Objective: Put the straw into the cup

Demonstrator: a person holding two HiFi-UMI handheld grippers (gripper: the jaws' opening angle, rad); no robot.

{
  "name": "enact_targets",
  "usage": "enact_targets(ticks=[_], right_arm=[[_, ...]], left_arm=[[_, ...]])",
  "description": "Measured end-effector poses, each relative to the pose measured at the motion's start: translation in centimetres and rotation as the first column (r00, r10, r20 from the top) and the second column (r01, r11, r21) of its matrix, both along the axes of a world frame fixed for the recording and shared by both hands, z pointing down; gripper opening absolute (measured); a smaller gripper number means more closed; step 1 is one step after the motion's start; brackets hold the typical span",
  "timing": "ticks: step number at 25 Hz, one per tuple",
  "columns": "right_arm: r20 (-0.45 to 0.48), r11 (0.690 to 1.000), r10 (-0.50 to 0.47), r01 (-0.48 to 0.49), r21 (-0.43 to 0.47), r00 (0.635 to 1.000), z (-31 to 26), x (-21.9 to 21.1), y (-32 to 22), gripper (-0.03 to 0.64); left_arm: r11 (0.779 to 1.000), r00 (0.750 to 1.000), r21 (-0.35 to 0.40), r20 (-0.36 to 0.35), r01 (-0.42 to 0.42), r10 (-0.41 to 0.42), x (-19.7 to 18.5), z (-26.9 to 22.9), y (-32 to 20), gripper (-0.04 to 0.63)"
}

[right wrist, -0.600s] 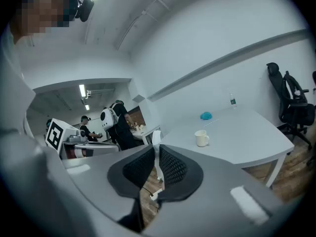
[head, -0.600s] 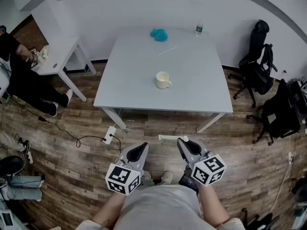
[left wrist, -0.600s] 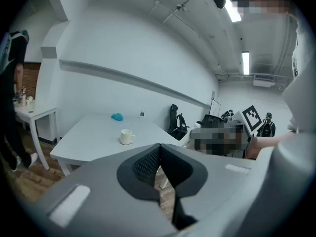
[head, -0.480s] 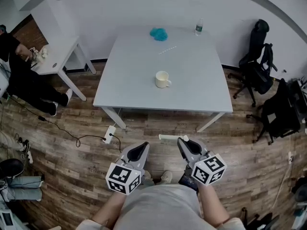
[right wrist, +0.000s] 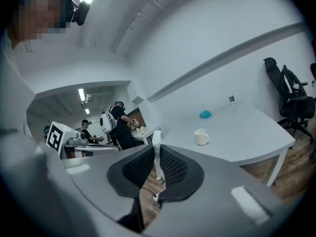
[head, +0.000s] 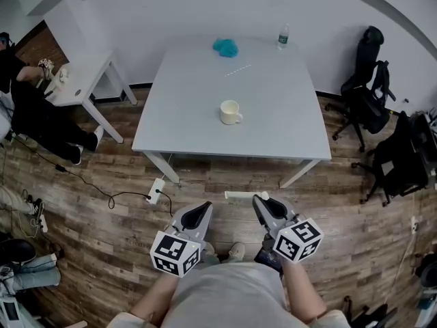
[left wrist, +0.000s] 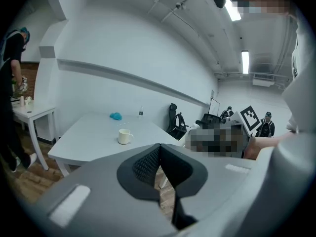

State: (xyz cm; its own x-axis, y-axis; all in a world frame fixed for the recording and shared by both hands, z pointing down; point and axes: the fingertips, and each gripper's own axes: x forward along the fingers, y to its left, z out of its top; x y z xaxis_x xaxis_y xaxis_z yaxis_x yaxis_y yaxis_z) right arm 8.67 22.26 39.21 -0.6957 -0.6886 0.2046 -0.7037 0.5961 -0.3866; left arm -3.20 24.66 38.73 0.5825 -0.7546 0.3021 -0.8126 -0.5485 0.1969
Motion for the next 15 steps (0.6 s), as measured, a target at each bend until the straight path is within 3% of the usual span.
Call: enact_targets(ticks=[15], right_arm=[[0.020,0.999,-0.052,0.052,-0.008,0.998,0.1,2.7,-0.8,0.044]], left_arm=[[0.999,0.999,-0.005,0.008,0.037,-0.037,2.5,0.0,-0.4,0.018]])
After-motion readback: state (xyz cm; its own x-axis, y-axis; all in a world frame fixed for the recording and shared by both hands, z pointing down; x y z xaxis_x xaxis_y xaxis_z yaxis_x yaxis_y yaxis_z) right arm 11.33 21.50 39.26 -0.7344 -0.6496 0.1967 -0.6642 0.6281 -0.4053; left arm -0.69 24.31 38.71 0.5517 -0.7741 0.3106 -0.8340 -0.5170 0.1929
